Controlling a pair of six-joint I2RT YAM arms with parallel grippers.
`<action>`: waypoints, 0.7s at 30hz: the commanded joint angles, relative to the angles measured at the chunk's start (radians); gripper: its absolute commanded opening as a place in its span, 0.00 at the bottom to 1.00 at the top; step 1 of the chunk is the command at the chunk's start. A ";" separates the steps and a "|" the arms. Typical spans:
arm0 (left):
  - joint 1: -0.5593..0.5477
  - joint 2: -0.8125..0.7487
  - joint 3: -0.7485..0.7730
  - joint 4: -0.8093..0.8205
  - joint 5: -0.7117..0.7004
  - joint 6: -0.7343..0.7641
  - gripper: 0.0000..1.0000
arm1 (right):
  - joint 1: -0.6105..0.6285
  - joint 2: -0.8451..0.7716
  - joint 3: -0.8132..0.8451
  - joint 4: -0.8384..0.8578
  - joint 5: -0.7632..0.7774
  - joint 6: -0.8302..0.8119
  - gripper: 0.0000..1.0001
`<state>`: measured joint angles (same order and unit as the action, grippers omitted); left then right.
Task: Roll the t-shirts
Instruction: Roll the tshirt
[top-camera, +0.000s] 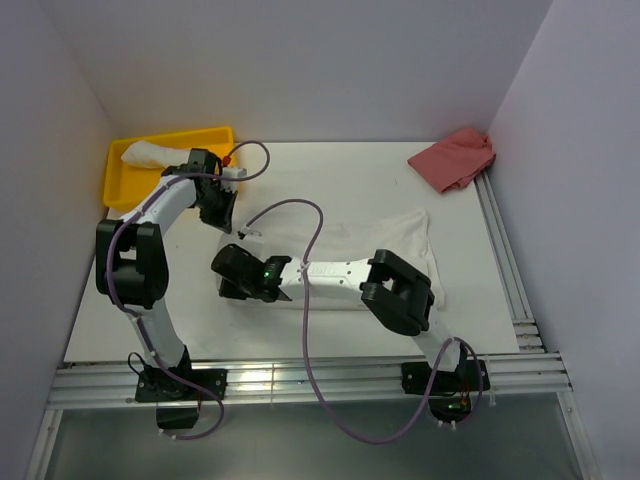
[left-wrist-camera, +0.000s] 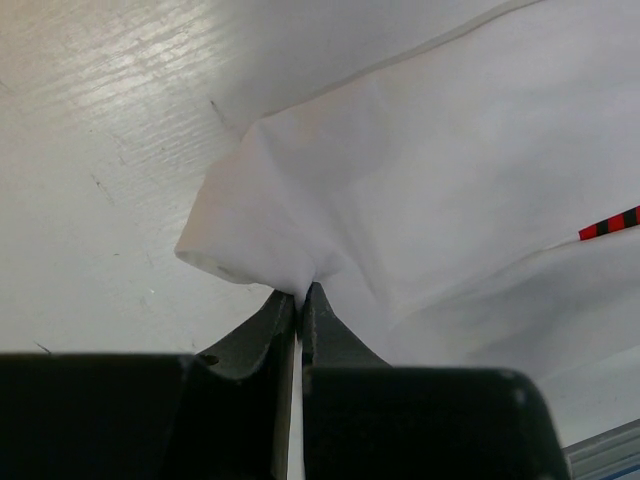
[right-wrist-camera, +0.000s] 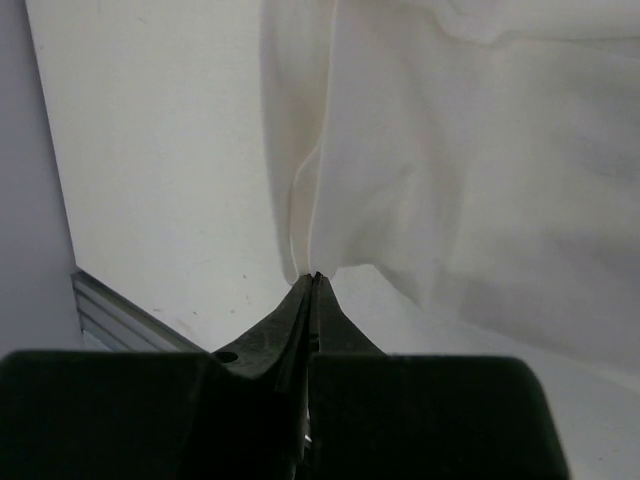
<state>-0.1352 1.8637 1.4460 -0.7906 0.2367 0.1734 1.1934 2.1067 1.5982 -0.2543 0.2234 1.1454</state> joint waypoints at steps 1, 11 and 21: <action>-0.024 0.008 0.051 0.007 -0.005 -0.017 0.07 | -0.008 -0.073 -0.030 0.021 0.047 0.028 0.00; -0.084 0.034 0.063 0.008 -0.017 -0.040 0.08 | -0.008 -0.146 -0.167 0.058 0.083 0.079 0.00; -0.126 0.071 0.056 0.030 -0.025 -0.055 0.11 | -0.009 -0.180 -0.262 0.076 0.094 0.119 0.00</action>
<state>-0.2504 1.9278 1.4727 -0.7841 0.2184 0.1352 1.1904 1.9835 1.3582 -0.1967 0.2771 1.2362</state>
